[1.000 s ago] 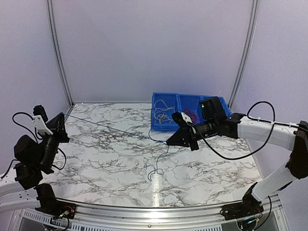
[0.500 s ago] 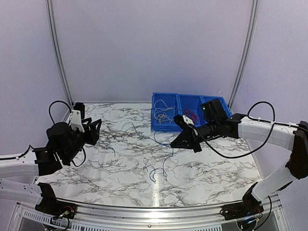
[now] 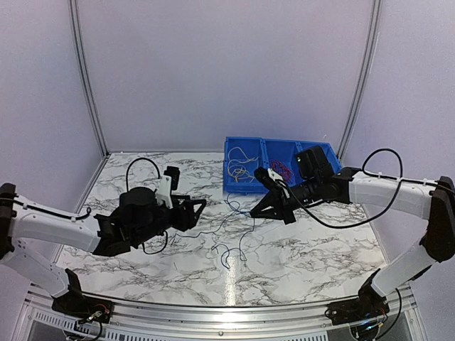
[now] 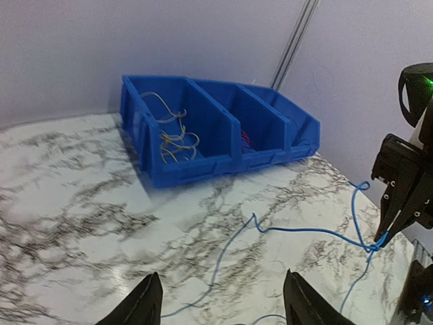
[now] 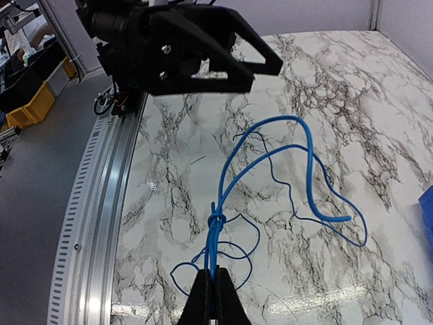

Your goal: Untangle the cables

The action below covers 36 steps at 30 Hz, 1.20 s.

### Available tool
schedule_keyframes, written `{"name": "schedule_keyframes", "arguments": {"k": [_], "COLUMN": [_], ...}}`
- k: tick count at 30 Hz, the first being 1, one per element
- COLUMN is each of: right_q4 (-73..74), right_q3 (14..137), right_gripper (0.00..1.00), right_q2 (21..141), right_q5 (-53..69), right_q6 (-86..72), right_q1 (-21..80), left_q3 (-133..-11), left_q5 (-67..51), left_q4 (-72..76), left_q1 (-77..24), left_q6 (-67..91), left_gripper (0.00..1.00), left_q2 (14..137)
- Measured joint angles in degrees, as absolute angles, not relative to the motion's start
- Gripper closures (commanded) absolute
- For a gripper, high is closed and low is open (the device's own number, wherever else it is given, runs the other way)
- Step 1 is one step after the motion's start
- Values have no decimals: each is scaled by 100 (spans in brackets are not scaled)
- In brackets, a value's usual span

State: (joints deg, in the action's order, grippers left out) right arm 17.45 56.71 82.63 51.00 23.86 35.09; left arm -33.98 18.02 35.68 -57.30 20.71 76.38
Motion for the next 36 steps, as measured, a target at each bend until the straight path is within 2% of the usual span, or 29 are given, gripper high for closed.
{"name": "schedule_keyframes", "arguments": {"k": [5,12,24,36], "right_q4": [1610,1448,1372,1284], "right_q3": [5728,5730,5730,5795], "right_gripper": [100,100,100,100], "right_q2": [8401,8412,8412,8447], "right_q5": [4936,4602,4340,3734], "right_q6": [2049,1741,1542,1437], "right_q1": [3509,3509,3509,3507], "left_q3": [-4040,-4407,-4827,-4696], "left_q5": [1594,1251,891,906], "left_q4": [4191,5006,5461,5614], "left_q1": [-6077,-6097,-6060,-6099], "left_q6": [2934,3837,4370,4967], "left_gripper": [39,40,44,40], "left_q2": [9006,9819,10390,10390]}}
